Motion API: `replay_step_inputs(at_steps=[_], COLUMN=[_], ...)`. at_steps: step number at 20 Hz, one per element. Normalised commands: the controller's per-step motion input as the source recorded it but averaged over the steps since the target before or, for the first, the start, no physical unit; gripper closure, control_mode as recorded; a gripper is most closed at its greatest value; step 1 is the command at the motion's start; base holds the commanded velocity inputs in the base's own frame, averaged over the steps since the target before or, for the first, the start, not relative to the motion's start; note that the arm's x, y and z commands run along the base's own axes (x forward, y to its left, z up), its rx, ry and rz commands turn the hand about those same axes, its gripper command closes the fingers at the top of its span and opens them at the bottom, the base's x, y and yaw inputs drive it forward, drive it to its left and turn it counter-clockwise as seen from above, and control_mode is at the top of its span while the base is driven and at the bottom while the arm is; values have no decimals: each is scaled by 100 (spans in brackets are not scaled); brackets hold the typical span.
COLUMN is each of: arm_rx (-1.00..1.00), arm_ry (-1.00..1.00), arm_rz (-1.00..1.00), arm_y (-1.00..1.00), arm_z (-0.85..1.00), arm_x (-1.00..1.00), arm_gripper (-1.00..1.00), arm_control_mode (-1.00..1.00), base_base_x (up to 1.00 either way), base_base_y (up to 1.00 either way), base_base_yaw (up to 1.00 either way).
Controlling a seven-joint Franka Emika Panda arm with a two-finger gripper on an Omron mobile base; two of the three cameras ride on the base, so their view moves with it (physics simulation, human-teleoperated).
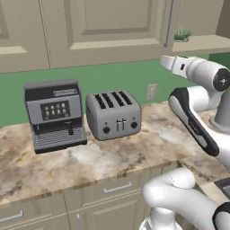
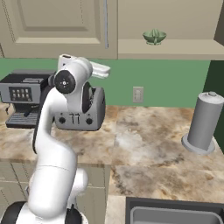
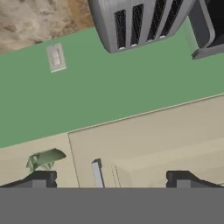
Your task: Pick the candle and candle from the dining table and place them in the open cabinet. Close the cabinet after placing the objects.
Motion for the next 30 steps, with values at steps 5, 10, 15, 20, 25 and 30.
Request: replay_step_inputs(at_steps=[5,10,15,20,25,30], arm_rx=[9,13,16,18,18,13], arm_ry=[0,0,0,0,0,1], arm_rz=[0,0,0,0,0,2], arm_y=[-35,-55,-55,-50,-39,-4], arm_z=[0,0,0,0,2,-3], arm_x=[-35,-29,-30,-35,-43,-24], arm_gripper=[-100,-100,-100,-100,-100,-100], arm_control_mode=[-100,-100,-100,-100,-100,-100], base_base_x=[0,0,0,0,0,0], base_base_y=[0,0,0,0,0,0], base_base_yaw=[0,0,0,0,0,0])
